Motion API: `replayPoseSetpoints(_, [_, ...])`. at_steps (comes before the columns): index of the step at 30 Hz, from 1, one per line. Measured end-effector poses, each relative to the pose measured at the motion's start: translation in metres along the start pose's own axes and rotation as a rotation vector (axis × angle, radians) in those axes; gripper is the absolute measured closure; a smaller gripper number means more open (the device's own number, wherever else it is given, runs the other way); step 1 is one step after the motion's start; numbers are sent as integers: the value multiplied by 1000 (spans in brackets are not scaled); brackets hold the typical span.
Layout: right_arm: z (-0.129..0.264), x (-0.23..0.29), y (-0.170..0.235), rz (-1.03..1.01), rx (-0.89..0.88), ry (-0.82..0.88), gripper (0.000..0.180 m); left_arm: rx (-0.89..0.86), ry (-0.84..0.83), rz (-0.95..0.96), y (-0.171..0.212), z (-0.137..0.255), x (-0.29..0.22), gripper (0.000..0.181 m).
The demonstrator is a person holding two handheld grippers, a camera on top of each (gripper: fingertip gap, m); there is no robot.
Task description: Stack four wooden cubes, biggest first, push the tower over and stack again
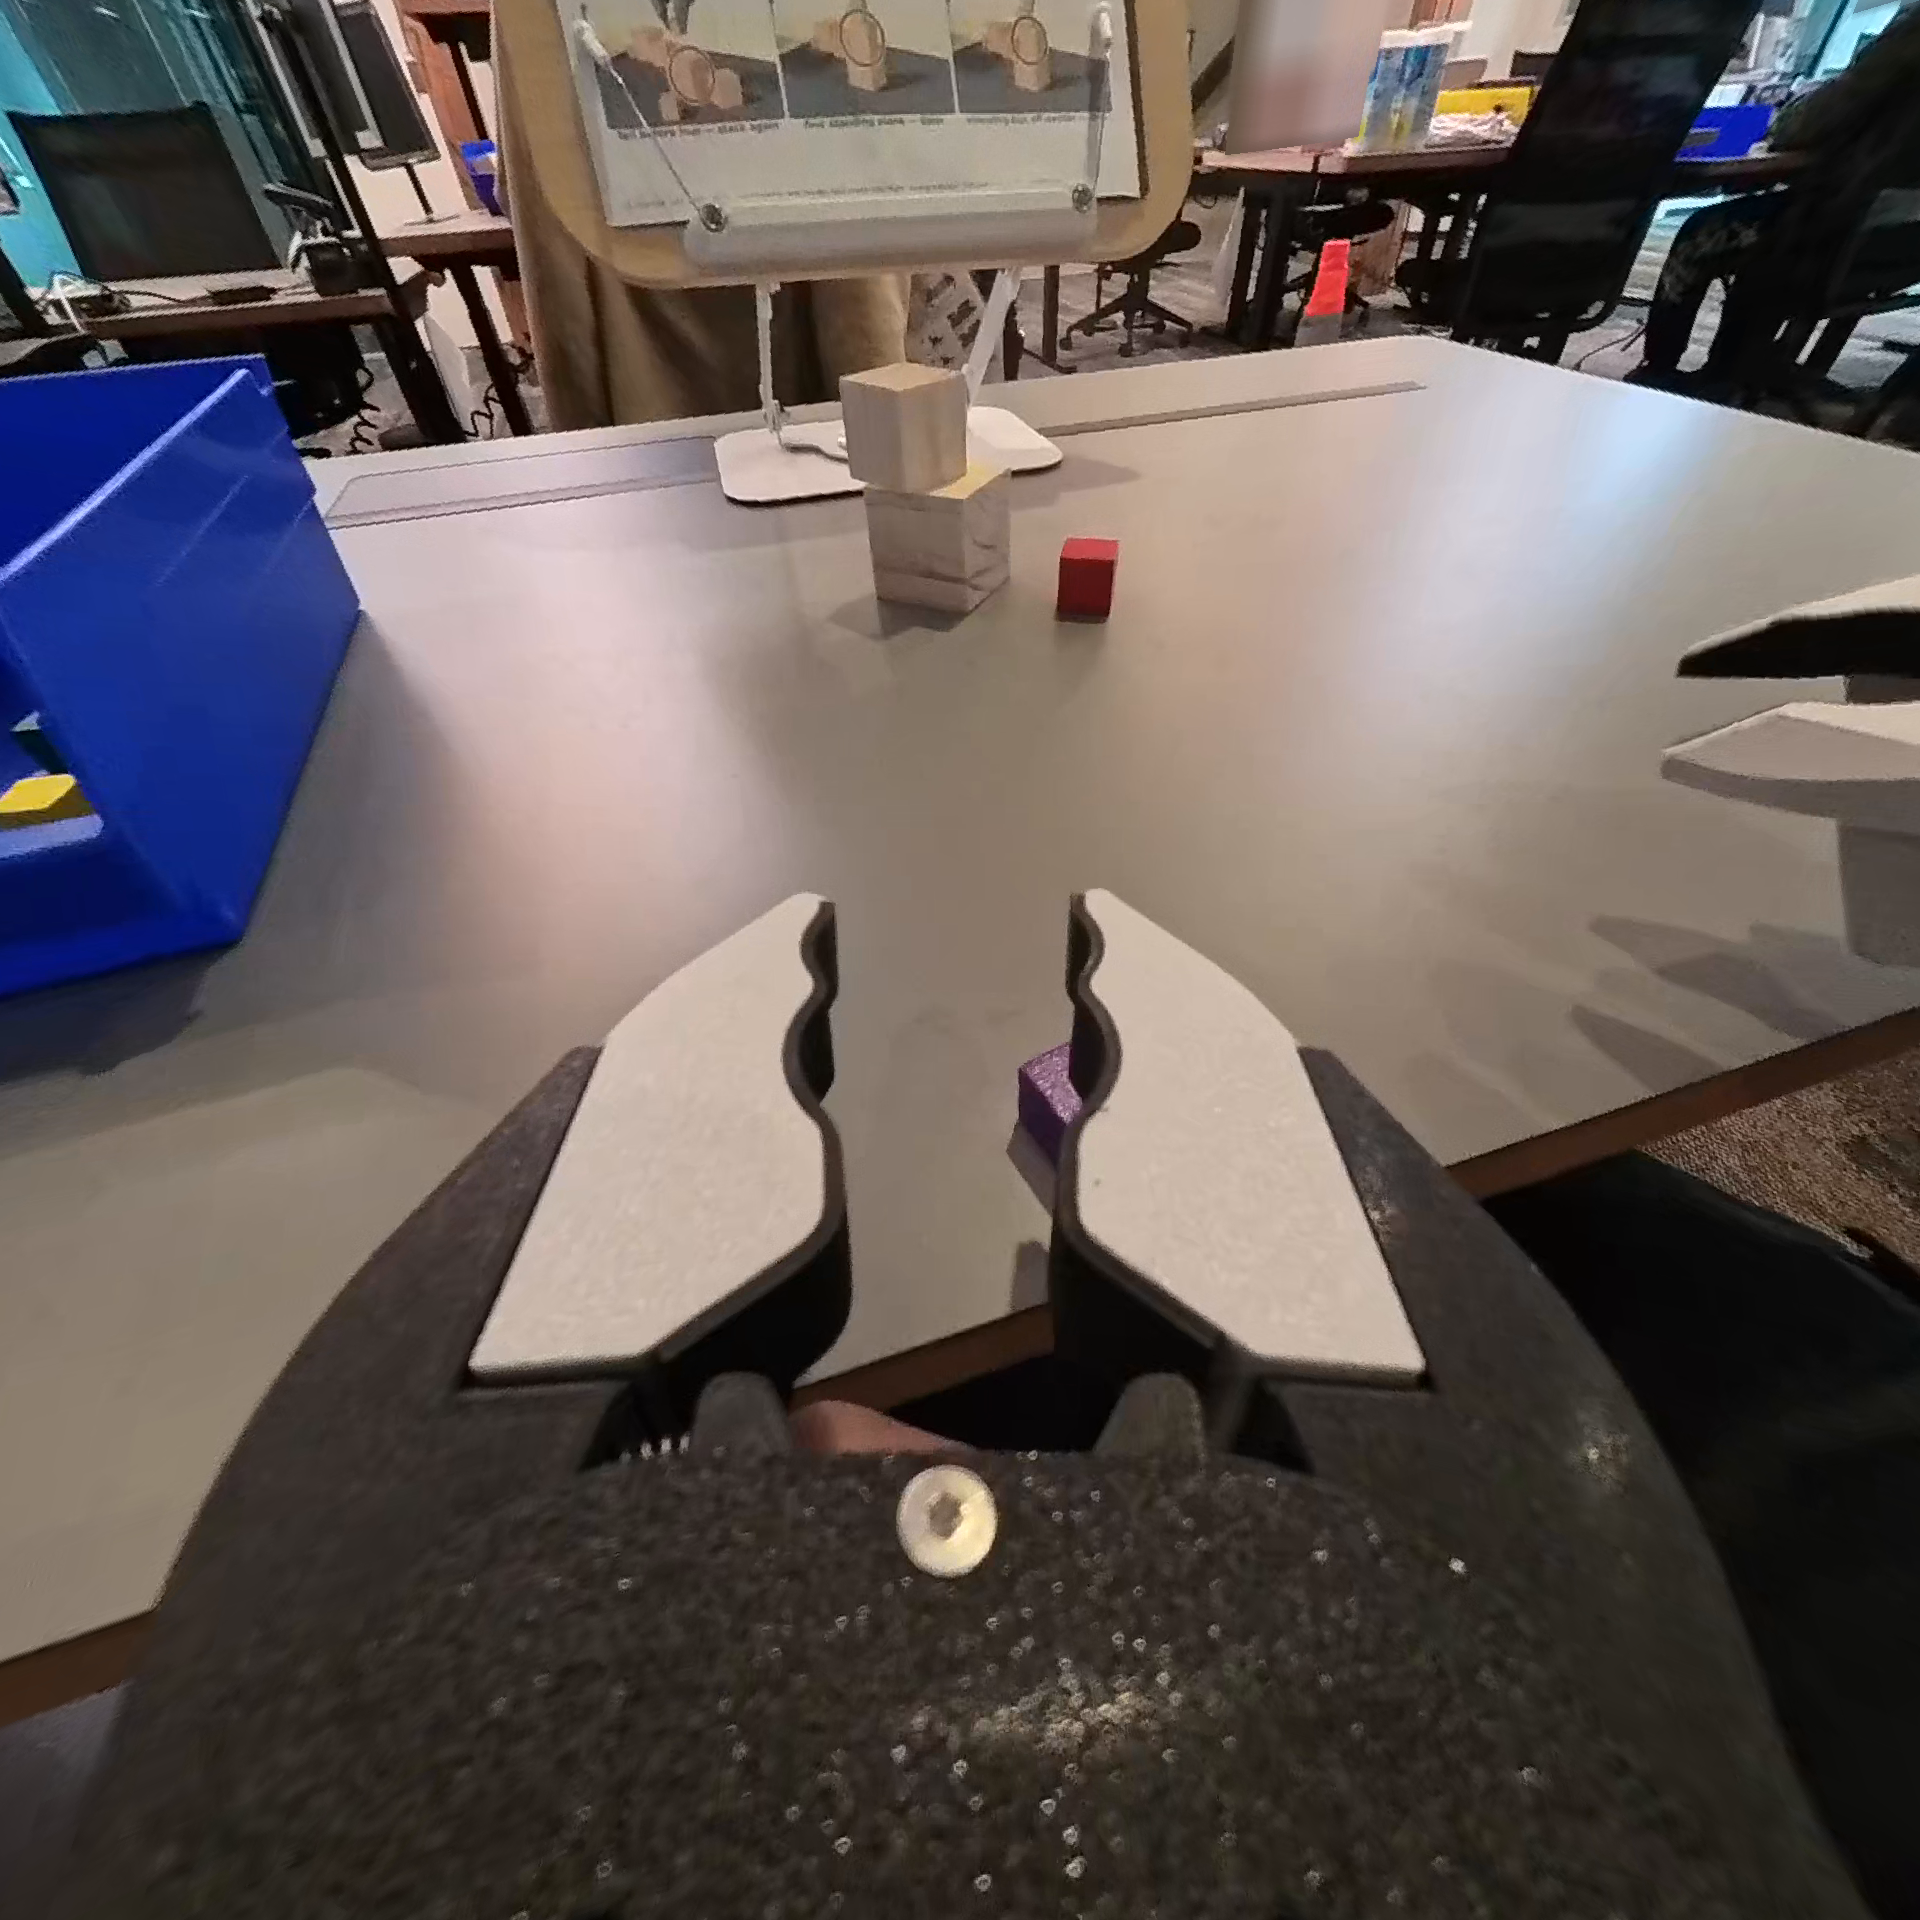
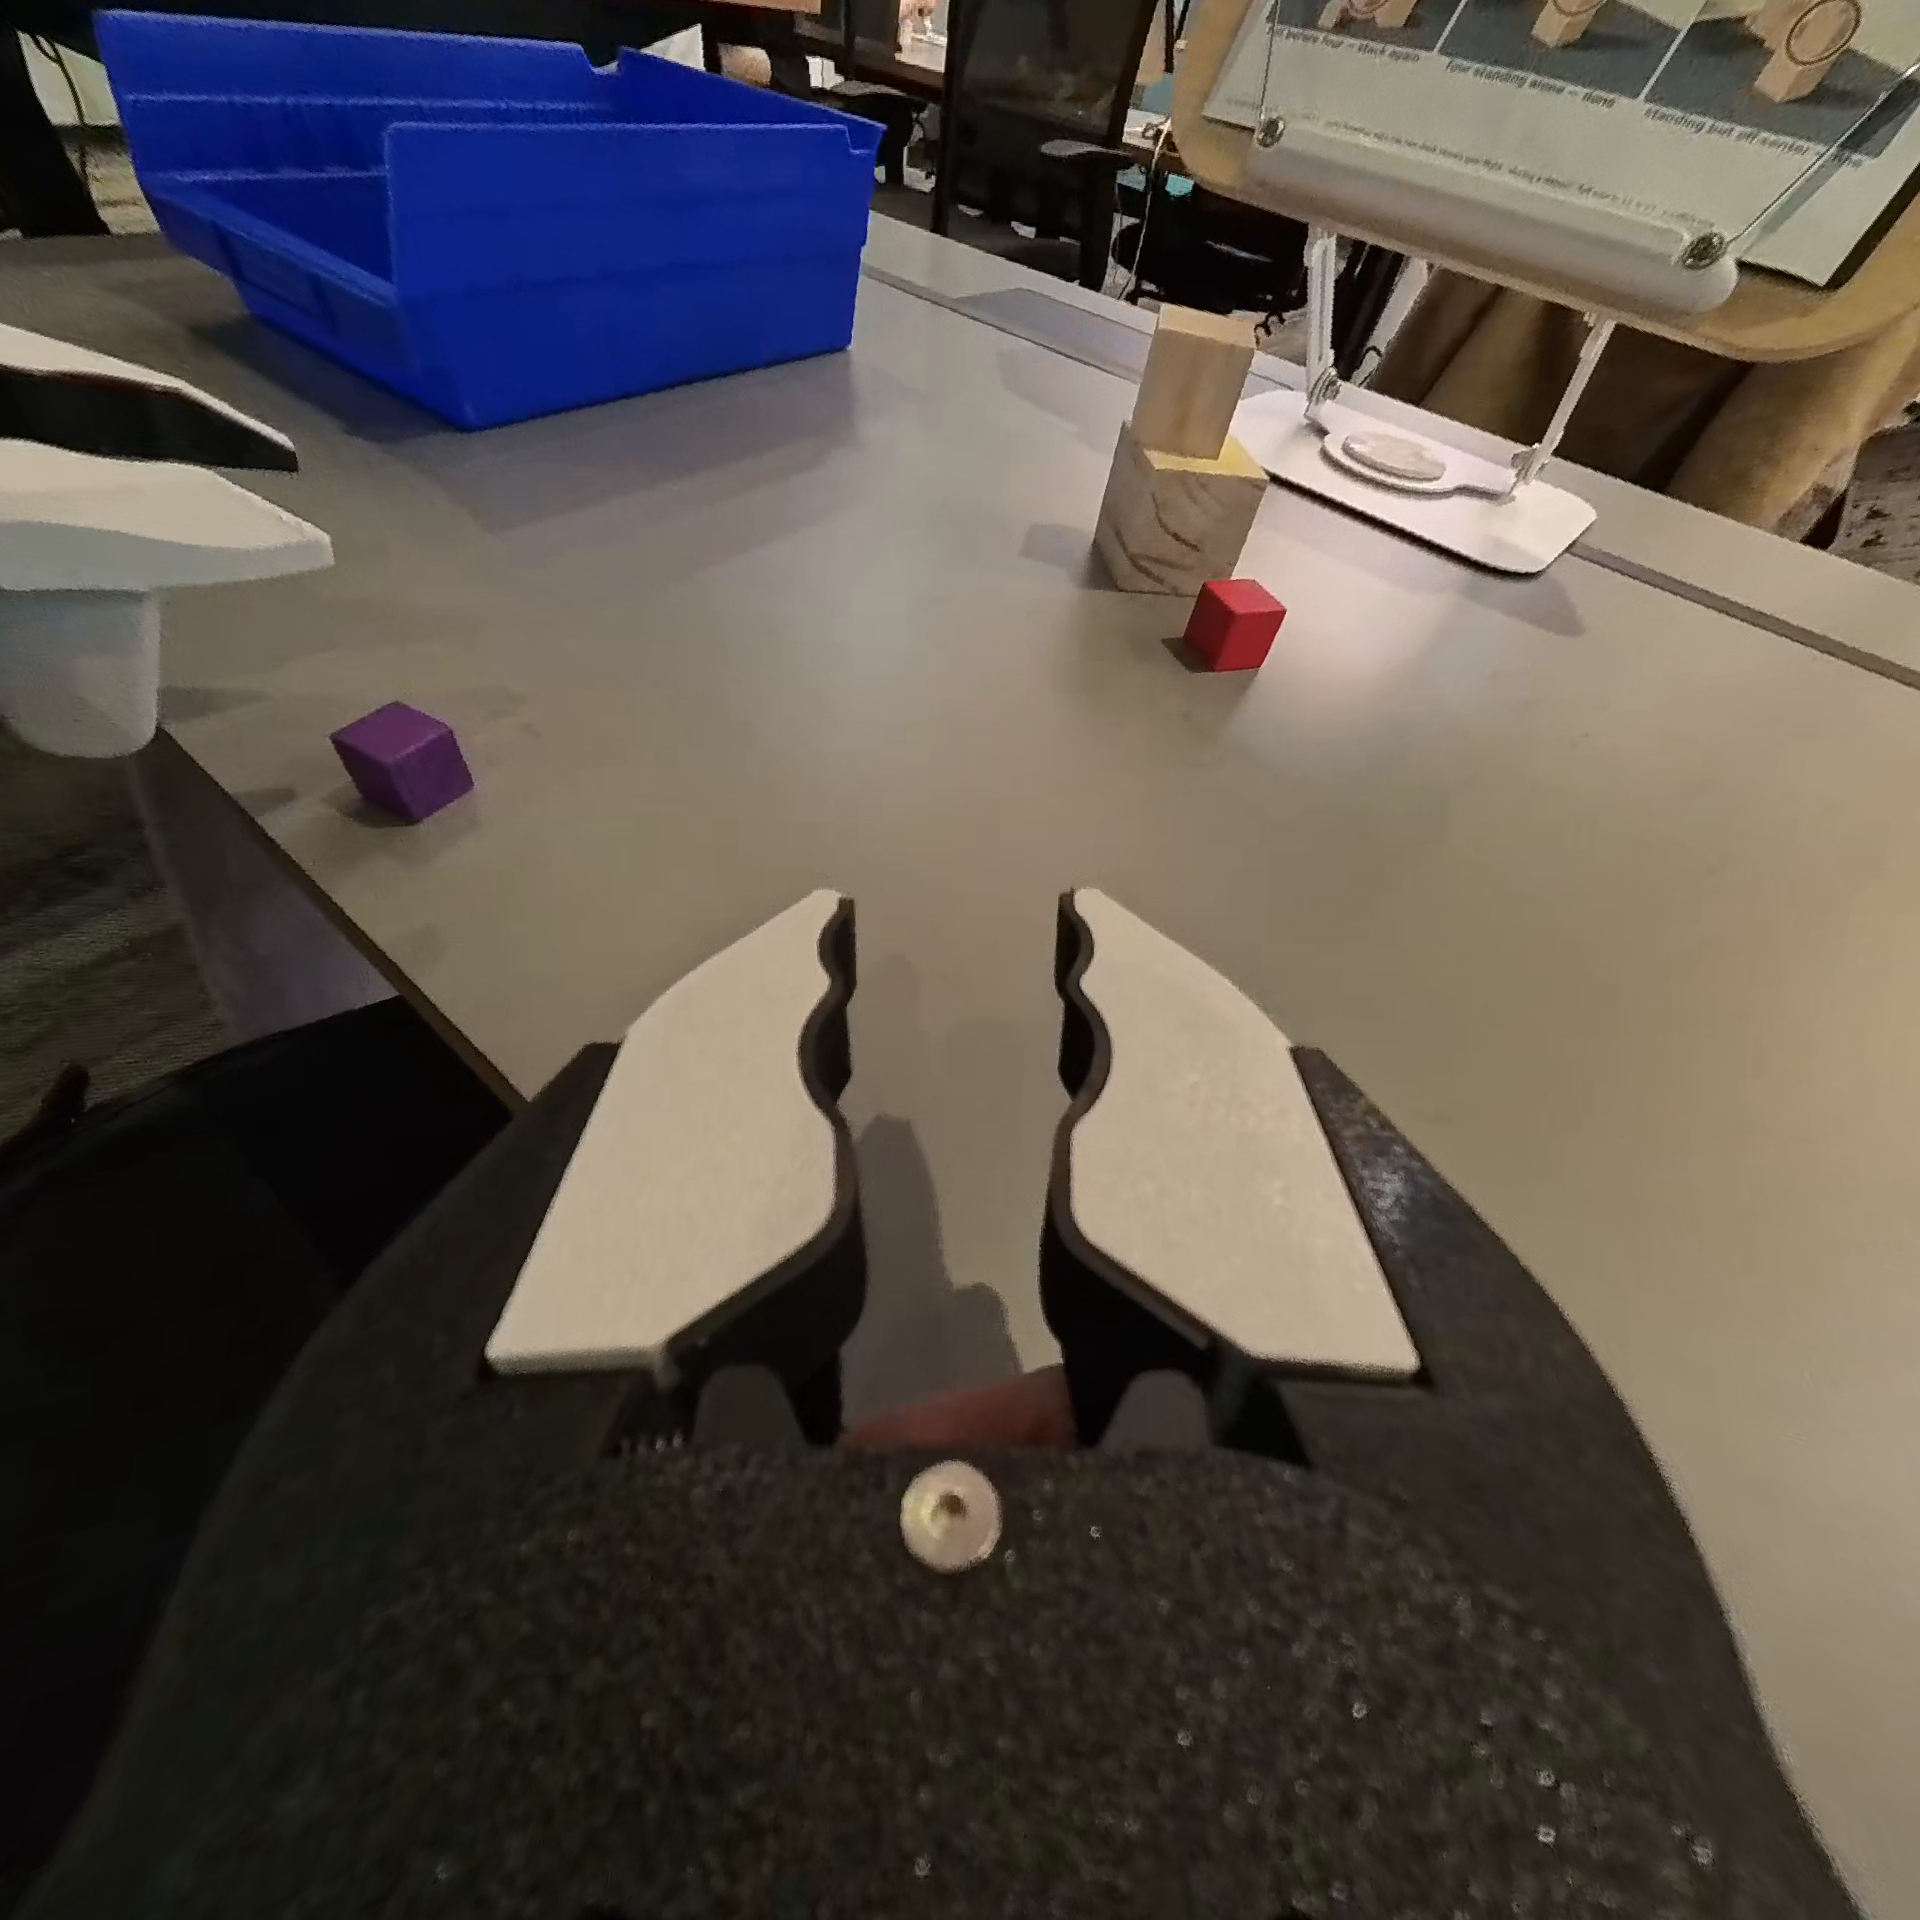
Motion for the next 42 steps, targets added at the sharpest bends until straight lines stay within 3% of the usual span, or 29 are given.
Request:
replayPoseSetpoints(21, [-15, -6, -9, 7, 30, -42, 143, 36, 41, -19, 2, -2, -6, 139])
replayPoseSetpoints(25, [-59, -37, -43, -65, 60, -92, 129, 51, 41, -41, 6, -5, -6, 139])
replayPoseSetpoints(32, [-193, -82, -97, -33, 191, 37, 111, 15, 31, -102, 2, -4, -5, 140])
replayPoseSetpoints(37, [-262, -97, -93, -17, 334, 104, 108, 28, 33, -90, 4, -2, -1, 140])
replayPoseSetpoints(42, [-291, -107, -65, -3, 503, 97, 104, 59, 59, -62, 7, 0, 2, 140])
Point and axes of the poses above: each gripper's, where its closed fingertips meet, z back along the fingers, y out of its underside, x = y × z across the jaws, the point moved 9 cm from there along z, back along the fingers, and after that the axes turned 14 degrees about z, right-handed, at the moved point
